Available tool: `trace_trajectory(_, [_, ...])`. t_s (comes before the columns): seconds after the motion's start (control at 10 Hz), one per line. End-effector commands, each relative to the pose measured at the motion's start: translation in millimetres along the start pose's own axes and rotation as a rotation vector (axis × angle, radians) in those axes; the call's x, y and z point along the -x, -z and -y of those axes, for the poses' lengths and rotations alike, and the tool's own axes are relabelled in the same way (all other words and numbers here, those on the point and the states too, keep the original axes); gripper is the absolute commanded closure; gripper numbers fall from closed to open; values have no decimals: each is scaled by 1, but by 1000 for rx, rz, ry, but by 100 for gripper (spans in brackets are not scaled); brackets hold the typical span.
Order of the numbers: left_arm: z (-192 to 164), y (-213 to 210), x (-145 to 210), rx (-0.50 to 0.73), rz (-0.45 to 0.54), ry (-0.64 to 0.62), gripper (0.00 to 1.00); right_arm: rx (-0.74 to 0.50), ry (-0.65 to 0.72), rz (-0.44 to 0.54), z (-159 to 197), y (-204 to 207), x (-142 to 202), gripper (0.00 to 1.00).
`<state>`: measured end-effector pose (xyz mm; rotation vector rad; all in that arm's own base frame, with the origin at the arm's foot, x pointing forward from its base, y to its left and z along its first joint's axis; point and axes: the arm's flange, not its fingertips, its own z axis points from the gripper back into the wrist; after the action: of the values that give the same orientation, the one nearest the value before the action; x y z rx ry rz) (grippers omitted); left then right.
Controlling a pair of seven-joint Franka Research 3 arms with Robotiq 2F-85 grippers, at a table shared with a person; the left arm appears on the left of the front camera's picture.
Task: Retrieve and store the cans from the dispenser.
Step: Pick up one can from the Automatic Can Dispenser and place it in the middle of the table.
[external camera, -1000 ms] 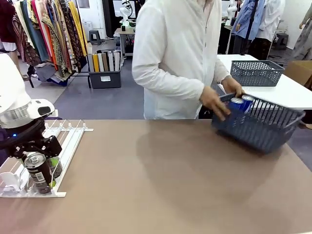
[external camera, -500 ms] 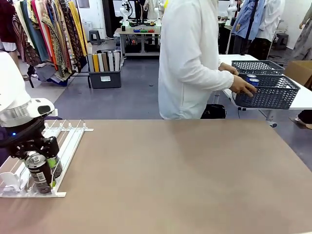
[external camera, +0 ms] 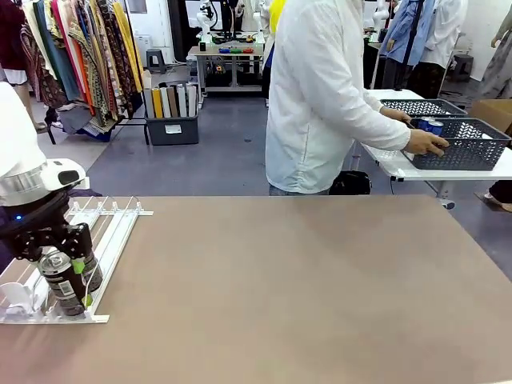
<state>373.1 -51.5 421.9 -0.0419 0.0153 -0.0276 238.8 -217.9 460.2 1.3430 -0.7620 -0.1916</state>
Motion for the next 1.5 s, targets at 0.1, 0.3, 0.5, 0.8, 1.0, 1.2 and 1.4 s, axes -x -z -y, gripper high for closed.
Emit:
trace_trajectory(0.1, [-1,-41,12,-64,86,-44,100,-22,-17,21,-3,2,-4,0])
trace_trajectory(0.3, [0,-103,44,-32,76,-6,100,-22,-17,21,-3,2,-4,0])
trace_trajectory(0.5, [-8,-154,77,50,155,-5,100,-22,-17,21,-3,2,-4,0])
trace_trajectory(0.8, [-31,-172,105,257,298,0,100,-22,-17,21,-3,2,-4,0])
trace_trajectory(1.0, [-51,-161,118,393,274,25,100,-22,-17,21,-3,2,-4,0])
trace_trajectory(1.2, [-33,-185,110,240,280,-25,100,-22,-17,21,-3,2,-4,0])
trace_trajectory(1.4, [-40,-172,113,288,275,-17,100,-22,-17,21,-3,2,-4,0])
